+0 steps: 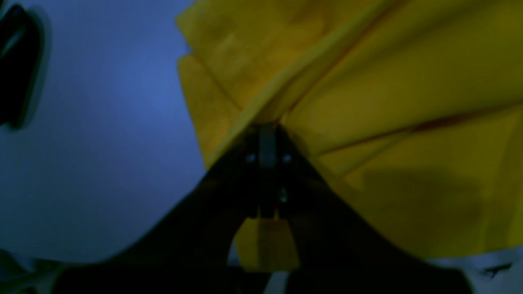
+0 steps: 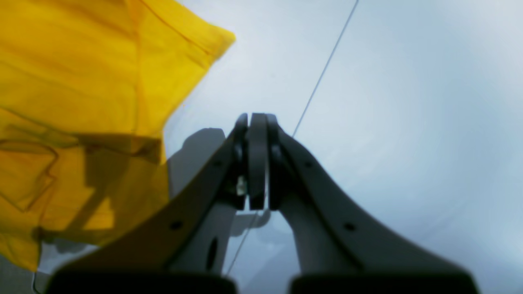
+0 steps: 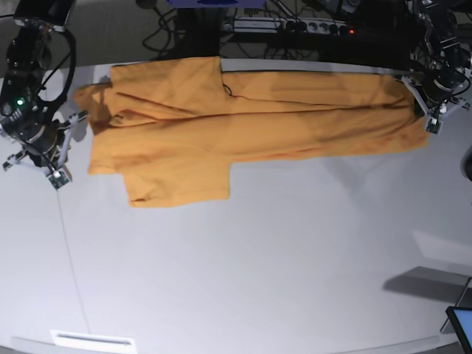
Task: Fold the T-shirt properly
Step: 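Move both grippers inward and grasp the strip's two ends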
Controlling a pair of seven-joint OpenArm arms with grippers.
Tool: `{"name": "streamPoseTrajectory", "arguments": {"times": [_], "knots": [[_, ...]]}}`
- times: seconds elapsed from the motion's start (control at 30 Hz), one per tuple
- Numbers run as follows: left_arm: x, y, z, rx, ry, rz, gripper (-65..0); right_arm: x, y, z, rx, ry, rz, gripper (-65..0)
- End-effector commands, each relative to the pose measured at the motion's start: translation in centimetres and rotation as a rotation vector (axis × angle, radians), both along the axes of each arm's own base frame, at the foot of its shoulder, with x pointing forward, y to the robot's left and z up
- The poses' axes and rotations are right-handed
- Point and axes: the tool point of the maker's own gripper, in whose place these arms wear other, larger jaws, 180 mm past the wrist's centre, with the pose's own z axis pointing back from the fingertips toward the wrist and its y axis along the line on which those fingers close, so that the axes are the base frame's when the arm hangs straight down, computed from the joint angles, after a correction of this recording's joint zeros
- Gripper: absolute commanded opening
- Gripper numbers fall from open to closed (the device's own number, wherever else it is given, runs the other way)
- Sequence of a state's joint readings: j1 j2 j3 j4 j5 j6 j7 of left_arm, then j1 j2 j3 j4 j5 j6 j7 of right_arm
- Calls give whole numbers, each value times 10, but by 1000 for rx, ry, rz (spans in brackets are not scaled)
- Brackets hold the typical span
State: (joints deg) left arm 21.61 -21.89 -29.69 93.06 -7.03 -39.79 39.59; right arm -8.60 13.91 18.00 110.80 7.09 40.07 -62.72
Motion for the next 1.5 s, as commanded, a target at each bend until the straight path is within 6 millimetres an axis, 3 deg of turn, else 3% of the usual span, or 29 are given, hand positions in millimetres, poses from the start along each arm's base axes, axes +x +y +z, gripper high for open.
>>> {"name": "streamPoseTrajectory", "arguments": {"times": [0.0, 0.13, 0.23, 0.47, 0.63, 0.83, 1.07, 1.17, 1.3, 1.47], "knots": [[10, 7, 22, 38, -55, -20, -650, 8, -1, 11, -6, -43, 7, -649], [15, 20, 51, 95, -99, 12, -650, 14, 6, 14, 19, -61, 4, -649], [29, 21, 72, 138, -143, 14, -650, 15, 8, 14, 21, -64, 5, -647], [34, 13, 84, 164, -141, 5, -650, 9, 34, 2, 43, -26, 72, -647], [24, -10, 68, 128, -108, -24, -650, -3, 67, -10, 75, 13, 158, -650], [16, -17, 59, 103, -94, -16, -650, -10, 93, -16, 98, 34, 227, -650], [4, -19, 49, 93, -60, -10, -650, -16, 103, -21, 115, 52, 243, -650], [1, -21, 44, 82, -52, 0, -650, -18, 117, -23, 142, 43, 280, -650], [-1, -25, 38, 94, -30, -18, -650, -24, 121, -39, 163, 92, 283, -650], [-7, -51, -1, 97, 47, -144, -650, -25, 126, -48, 199, 102, 273, -650]]}}
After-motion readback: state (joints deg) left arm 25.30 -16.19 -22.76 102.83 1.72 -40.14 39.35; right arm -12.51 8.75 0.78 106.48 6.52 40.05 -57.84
